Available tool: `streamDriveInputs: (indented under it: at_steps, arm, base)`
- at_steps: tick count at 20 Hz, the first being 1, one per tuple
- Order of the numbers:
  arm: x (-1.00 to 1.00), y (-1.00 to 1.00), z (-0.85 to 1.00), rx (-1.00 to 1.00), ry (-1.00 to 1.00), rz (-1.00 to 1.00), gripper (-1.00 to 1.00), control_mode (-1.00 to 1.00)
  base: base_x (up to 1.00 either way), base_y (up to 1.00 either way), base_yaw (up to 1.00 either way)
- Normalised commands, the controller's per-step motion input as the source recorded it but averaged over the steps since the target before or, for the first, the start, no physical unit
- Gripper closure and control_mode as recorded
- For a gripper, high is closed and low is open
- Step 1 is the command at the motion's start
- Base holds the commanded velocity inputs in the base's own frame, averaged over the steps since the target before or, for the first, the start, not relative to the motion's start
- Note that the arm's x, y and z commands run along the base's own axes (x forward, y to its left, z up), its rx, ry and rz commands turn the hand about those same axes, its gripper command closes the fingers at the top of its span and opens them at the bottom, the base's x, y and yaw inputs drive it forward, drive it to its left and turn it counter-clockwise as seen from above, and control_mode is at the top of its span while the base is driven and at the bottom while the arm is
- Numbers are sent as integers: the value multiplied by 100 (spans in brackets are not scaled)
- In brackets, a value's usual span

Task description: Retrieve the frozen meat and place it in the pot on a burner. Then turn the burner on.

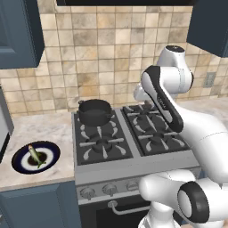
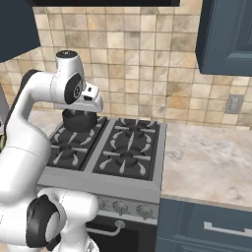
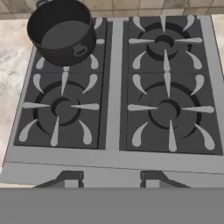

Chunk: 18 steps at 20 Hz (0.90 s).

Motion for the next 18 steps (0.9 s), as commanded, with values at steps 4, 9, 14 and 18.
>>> streamDriveInputs:
  at_steps: [4,9,14,18]
  arm:
    - [0,17,0,0,0,0,-100,-100]
    - [0,54,0,0,0,1,-100,-100]
    - [-9,60,0,0,0,0,-100,-100]
    - [-8,68,-2,0,0,0,-100,-100]
  base:
    - [0,0,0]
    - [0,0,0]
    - [0,0,0]
    - [0,0,0]
